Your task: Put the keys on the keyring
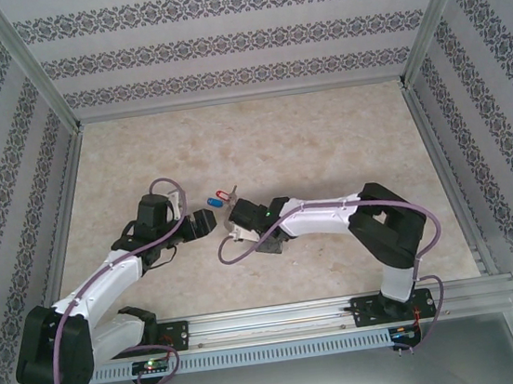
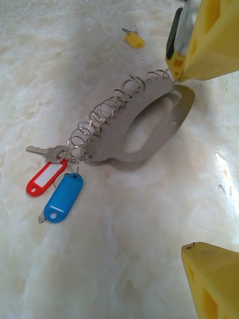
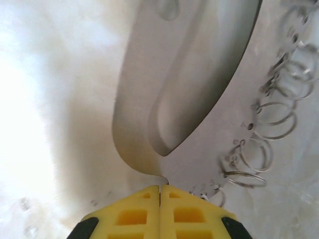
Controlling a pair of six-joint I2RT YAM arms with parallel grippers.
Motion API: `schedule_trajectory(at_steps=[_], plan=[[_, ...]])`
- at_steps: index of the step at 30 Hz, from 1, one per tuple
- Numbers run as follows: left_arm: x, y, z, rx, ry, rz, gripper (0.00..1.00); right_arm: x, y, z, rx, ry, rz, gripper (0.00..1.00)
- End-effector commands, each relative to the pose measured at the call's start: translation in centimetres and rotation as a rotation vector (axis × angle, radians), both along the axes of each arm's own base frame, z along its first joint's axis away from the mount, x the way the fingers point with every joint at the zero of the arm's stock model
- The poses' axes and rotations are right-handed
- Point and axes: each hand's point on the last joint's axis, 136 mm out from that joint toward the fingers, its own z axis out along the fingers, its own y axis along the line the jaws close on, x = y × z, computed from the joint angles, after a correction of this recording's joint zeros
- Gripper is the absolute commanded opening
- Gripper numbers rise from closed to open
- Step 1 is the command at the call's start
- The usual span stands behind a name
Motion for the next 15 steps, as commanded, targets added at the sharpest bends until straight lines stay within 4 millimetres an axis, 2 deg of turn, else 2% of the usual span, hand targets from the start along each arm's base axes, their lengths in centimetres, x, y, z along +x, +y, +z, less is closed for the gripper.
schedule_trajectory(at_steps=[1,5,15], plan=[[0.1,0.3,0.5,-0.015,-0.024,0.013,0.85,-1.7,1.6,3.3,0.156,0.028,0.019,0.0],[0.1,0.3,0.8,-0.02,-0.034,0.012,0.85,-3.1,2.5,5.7,0.296,0.088,0.025,0.0],[-0.6,-0.2,2.2,-0.063,-0.065,-0.01,0.79,-5.1,3.8,9.5,0.622,0.237,-0.015,0.0]])
